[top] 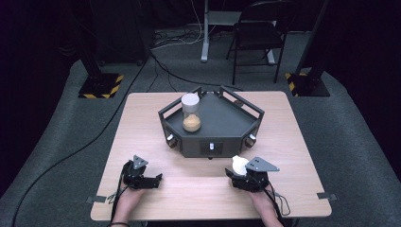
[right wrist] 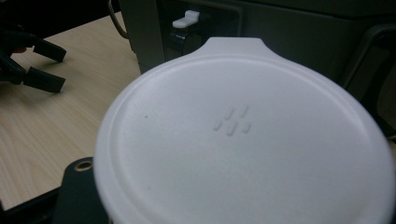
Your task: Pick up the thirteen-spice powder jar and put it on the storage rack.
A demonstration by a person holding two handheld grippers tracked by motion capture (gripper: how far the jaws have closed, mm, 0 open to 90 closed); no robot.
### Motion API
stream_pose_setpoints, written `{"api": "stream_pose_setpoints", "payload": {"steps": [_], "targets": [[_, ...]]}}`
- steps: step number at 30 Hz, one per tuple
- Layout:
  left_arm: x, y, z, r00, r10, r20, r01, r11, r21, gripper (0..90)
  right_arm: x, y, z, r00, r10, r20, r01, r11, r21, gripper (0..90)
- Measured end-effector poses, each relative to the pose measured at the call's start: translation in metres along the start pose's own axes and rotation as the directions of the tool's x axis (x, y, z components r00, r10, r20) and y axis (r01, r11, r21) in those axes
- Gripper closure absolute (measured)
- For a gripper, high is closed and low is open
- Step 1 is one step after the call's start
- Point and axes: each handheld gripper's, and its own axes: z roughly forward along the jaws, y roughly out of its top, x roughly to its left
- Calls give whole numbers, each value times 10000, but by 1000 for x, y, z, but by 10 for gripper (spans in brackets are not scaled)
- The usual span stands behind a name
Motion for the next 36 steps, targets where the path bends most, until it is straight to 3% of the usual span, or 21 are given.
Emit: {"api": "stream_pose_setpoints", "payload": {"steps": [12,36], "targets": [[0,0,0,10000,-18,-12,18,10000,-10,0,-11,35,-16,9995,-235,-223,229,9994,-264,290],[0,0,0,10000,-20,-14,20,10000,2,0,-32,115,-25,9975,-458,-545,436,9982,-416,290]]}}
